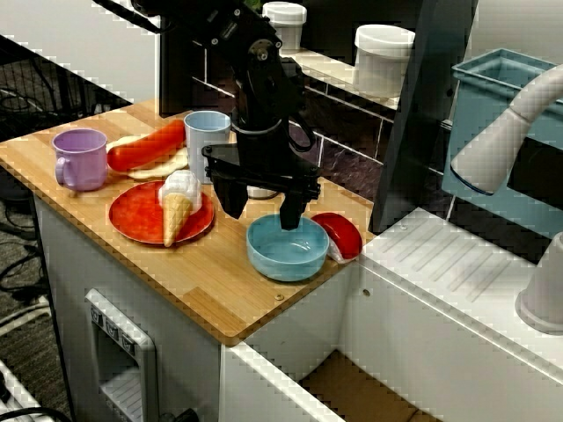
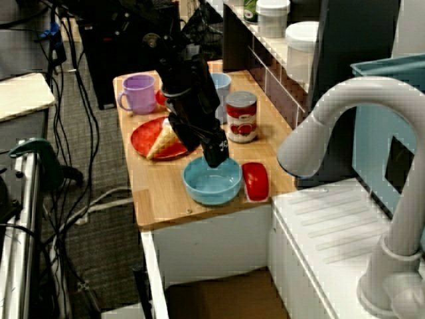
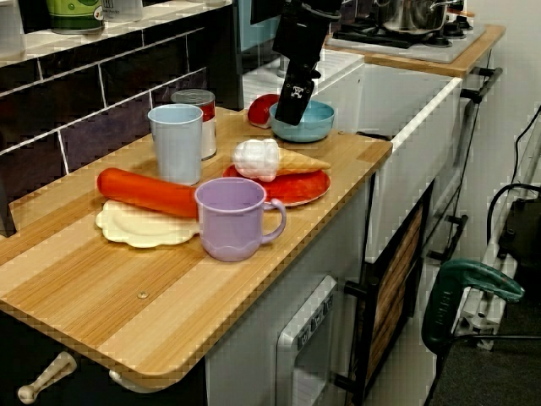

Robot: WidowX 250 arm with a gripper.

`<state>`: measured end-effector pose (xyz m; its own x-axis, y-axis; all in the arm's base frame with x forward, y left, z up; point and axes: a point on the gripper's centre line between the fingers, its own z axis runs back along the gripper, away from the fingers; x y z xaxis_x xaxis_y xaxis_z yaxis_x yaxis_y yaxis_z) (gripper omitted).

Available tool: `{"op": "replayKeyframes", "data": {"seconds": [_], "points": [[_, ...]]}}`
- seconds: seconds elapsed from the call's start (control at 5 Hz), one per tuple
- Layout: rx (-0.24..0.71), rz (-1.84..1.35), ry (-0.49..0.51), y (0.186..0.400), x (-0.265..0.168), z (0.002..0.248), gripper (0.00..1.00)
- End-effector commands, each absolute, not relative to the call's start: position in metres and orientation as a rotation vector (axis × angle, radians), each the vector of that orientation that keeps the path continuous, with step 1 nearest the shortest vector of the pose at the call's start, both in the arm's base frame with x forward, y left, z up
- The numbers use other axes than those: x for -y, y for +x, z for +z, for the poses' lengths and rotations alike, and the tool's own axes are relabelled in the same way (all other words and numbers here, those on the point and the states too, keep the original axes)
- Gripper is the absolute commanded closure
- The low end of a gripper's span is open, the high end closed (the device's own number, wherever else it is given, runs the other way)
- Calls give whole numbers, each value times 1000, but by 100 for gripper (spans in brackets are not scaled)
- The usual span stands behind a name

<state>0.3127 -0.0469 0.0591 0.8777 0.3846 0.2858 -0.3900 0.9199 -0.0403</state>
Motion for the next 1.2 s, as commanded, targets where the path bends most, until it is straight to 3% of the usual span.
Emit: {"op": "replayKeyframes", "data": {"seconds": [0.0,1.0], "points": [[308,389,10,312,43,60,0],[281,379,29,308,41,42,0]]}}
